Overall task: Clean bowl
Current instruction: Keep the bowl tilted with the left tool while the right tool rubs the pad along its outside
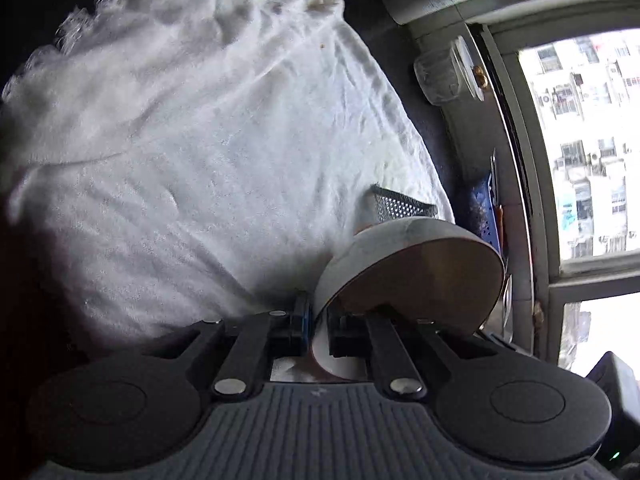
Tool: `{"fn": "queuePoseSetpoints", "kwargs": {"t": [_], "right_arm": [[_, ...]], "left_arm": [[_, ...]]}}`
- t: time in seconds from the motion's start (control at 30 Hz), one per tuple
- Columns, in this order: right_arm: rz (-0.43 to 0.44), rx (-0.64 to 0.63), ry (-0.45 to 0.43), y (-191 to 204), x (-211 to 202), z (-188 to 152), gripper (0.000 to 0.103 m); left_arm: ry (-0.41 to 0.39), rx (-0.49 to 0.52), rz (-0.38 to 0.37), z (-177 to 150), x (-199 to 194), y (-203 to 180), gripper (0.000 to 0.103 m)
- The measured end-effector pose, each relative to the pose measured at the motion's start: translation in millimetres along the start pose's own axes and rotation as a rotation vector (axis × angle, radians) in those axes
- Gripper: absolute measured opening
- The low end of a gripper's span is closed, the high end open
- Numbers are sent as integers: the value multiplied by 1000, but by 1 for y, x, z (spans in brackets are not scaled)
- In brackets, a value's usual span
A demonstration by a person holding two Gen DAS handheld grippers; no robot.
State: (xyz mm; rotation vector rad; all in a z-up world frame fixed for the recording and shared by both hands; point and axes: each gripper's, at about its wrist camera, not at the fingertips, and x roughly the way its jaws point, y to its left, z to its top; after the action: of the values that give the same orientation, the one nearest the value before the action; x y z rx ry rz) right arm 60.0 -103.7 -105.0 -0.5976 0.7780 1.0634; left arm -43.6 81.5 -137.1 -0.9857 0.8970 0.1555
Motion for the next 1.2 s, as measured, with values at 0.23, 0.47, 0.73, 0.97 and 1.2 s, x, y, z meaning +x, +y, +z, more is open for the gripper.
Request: {"fn": "queuePoseSetpoints", "kwargs": {"t": [0.23,0.47,0.73,0.97,1.2], "right_arm": [[-50,-78,-59,1,-12,5,12],[-167,-281,-127,20,-25,10,10],[-159,-313,-115,21,-21,10,13],[-70,-133,-96,7,-17,2,19],[-36,-56,-106,8,-12,-4,21]], "left_arm": [[-107,530,275,-12,-11,-63,9],[-238,1022,452,-43,-16,-109,9],[-239,906,407,-29,-14,-109,8],[-189,479,260,0,-28,-70,8],[-102,60,107,14,-29,-21,10]]}}
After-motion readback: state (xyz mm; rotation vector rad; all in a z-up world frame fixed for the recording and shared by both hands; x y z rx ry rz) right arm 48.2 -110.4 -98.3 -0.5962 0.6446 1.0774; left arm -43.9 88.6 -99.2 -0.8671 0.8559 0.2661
